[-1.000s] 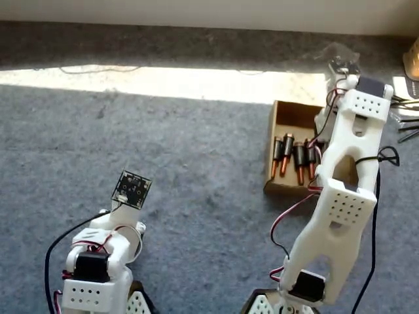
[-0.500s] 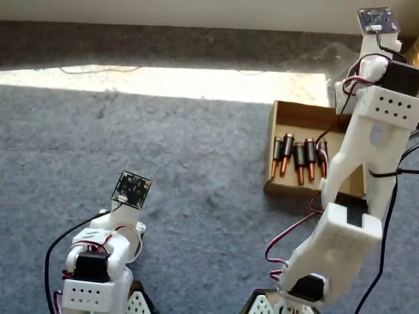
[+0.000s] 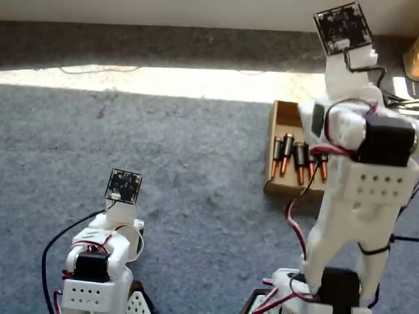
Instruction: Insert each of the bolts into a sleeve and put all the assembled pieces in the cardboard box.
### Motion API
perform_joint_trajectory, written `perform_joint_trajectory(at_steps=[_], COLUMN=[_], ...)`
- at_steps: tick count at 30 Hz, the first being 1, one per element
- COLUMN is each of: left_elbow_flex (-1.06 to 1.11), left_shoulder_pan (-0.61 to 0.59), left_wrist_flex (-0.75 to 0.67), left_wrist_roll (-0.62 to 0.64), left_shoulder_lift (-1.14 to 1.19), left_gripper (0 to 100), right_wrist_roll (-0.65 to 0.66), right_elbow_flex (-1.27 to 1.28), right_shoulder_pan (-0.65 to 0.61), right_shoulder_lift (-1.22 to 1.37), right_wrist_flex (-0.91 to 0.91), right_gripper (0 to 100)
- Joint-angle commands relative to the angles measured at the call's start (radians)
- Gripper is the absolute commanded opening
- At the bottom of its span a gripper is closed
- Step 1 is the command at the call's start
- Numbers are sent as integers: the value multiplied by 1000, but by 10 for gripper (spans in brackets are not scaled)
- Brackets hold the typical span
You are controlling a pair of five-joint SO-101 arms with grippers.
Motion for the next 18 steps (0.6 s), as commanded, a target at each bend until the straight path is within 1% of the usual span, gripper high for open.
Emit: perform_joint_trajectory(at_steps=[1,8,10,14,18], left_elbow_flex=[22,22,22,22,22], left_shoulder_pan=[10,12,12,10,10], left_wrist_flex=[9,9,9,9,9], left_wrist_roll=[9,9,11,12,11], left_shoulder_lift=[-7,-5,-5,-5,-5], left_gripper=[10,7,7,7,7], right_wrist_roll=[2,2,-5,-109,-121], right_elbow_flex=[94,326,407,613,828], right_shoulder_pan=[-61,-108,-107,-105,-104], right_shoulder_lift=[-205,-486,-564,-727,-889], right_wrist_flex=[16,-1,-36,-133,-254], right_gripper=[37,37,37,37,37])
